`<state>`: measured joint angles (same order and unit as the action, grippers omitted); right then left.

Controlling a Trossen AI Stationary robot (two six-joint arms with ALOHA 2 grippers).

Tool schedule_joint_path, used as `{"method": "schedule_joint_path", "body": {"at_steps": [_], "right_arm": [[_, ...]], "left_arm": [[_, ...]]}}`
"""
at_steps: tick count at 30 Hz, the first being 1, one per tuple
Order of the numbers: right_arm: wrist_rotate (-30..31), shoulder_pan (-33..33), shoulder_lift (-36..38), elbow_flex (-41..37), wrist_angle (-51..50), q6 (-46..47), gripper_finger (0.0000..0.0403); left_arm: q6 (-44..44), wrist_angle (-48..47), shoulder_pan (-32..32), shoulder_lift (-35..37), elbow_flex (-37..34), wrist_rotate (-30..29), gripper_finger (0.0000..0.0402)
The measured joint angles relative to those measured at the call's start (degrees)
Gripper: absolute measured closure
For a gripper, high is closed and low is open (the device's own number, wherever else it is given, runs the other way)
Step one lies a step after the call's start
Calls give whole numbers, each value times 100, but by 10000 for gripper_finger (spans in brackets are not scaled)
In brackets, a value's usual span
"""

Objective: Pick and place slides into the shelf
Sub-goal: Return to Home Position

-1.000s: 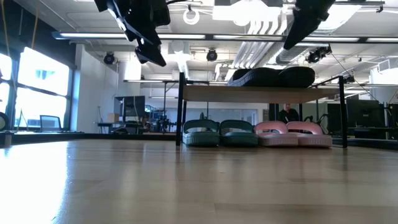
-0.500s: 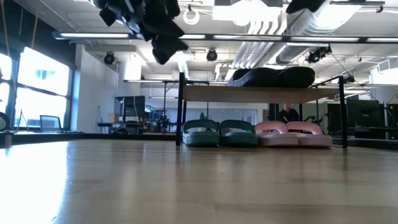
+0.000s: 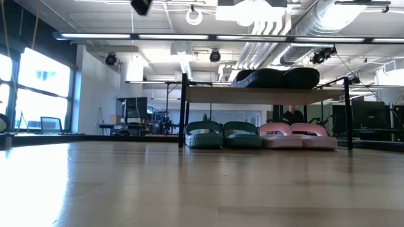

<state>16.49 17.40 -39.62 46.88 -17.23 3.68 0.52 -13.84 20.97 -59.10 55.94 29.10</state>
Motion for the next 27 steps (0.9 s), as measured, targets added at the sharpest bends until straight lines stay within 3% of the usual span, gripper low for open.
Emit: {"method": "schedule_joint_path", "body": {"at_steps": [4,10,17,27], "right_arm": [[-198,-159,799,-370,542,-354,403],[-14,-403,1774,-667,906,-534,403],[197,-523,2366,-884,942,-720,403],[-5,-521,3277,-1748,1112,-488,403]], "left_arm": [[225,-243,2,817,-73,-196,396],[204,-212,2,1965,-716,-412,396],[-161,163,4,3219,-1480,-771,397],[-582,183,2,4668,-2258,-1242,400]]}}
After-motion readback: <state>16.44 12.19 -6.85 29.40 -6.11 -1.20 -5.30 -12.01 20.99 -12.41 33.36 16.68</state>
